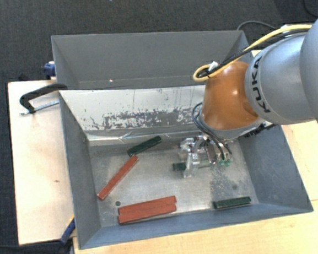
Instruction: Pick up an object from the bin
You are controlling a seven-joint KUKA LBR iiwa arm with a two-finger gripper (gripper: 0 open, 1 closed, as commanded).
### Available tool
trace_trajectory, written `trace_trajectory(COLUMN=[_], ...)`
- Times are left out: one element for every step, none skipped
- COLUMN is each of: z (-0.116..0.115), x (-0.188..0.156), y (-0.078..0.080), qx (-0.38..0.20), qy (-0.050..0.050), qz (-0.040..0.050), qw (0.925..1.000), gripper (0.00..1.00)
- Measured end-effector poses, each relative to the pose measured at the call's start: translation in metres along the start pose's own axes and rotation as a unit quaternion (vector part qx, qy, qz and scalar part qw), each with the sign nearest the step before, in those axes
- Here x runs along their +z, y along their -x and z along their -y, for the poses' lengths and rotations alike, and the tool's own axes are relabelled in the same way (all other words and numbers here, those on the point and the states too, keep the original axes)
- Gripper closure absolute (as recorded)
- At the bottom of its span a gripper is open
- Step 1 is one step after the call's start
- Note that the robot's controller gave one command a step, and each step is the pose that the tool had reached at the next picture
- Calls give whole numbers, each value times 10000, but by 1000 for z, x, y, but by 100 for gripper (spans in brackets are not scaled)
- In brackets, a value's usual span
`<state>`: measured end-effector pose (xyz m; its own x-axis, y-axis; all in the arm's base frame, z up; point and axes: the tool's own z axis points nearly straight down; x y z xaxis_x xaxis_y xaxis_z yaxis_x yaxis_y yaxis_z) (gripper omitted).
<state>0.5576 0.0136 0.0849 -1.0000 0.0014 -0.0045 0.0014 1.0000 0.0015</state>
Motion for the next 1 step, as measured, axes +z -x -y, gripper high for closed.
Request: trace_trajectory(z=[0], x=[-10], y=[-1], qx=[1], qy=[0], qz=[-19], qw=[10000], gripper=[100])
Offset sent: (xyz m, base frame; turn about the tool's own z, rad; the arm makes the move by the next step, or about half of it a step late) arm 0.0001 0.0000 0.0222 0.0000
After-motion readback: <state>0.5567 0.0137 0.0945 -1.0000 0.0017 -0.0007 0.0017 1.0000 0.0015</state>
